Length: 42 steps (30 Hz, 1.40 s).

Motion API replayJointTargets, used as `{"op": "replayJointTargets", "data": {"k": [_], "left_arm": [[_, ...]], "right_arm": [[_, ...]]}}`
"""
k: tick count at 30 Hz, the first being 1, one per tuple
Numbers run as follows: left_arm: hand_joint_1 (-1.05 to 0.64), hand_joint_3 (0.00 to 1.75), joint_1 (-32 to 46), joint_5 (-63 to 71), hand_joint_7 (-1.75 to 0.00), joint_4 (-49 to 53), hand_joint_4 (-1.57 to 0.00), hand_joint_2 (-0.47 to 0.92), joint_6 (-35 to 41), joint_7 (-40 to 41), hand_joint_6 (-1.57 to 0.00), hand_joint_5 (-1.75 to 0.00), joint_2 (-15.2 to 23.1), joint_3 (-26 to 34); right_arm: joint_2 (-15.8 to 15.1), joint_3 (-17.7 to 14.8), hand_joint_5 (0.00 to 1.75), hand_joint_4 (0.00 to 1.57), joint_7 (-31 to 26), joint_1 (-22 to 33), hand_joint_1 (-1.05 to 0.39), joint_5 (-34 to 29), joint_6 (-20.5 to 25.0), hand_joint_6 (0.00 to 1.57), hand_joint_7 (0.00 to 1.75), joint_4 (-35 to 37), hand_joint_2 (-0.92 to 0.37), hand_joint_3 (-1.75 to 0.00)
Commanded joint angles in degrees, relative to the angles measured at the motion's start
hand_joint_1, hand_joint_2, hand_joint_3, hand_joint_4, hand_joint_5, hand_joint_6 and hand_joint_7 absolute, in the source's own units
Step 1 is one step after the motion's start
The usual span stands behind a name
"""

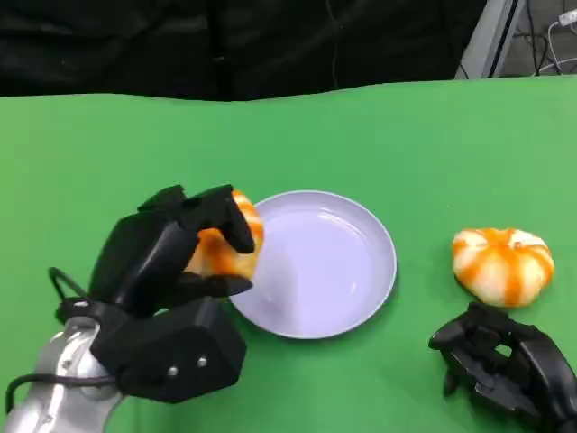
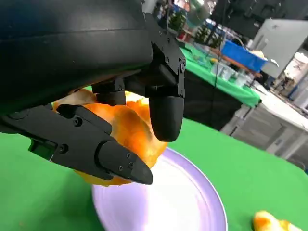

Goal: Grasp the bread from the table and place it into the plate.

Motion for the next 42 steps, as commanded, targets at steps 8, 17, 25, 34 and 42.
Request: {"op": "replayJointTargets", "data": {"k": [8, 17, 25, 34, 42], "left_arm": [[-0.05, 0.00, -7.63, -0.26, -1.62, 13.47, -0.43, 0.85, -4.23, 1.63, -0.45, -1.75, -3.60, -3.29], [-0.06, 0.00, -14.53, 0.90, -1.62, 28.25, -0.41, 0.85, -9.13, 5.37, -0.44, -1.75, -6.71, -6.37], [-0.05, 0.01, -19.35, 0.82, -1.62, 38.09, -0.41, 0.86, -11.91, 7.74, -0.46, -1.75, -9.10, -7.70], [-0.27, 0.00, -22.49, -0.37, -0.07, 43.02, -0.74, 0.87, -13.80, 6.12, -0.82, -0.30, -9.94, -8.20], [-0.56, 0.26, -22.50, -1.55, 0.00, 41.46, -0.53, 0.92, -13.10, 2.86, -0.48, -0.01, -9.56, -8.25]], "right_arm": [[-0.20, 0.07, 1.75, 0.62, -0.78, 0.78, -0.22, -0.35, -0.44, 0.74, 1.11, -0.76, -0.92, -0.47], [-0.09, 1.15, 1.75, 0.64, -3.36, 1.55, -0.24, -2.11, -0.72, 0.73, 1.14, -1.94, -0.92, -0.47], [-0.01, 1.00, 1.75, 0.64, -2.94, 1.25, -0.23, -1.58, -0.77, 0.72, 1.14, -1.19, -0.92, -0.47], [0.36, 1.72, 1.75, 0.64, -4.18, 1.68, -0.24, -2.47, -1.11, 0.74, 1.14, -2.16, -0.92, -0.47], [0.43, 1.65, 1.75, 0.64, -3.57, 1.52, -0.22, -1.60, -0.63, 0.73, 1.14, -1.94, -0.92, -0.48]]}}
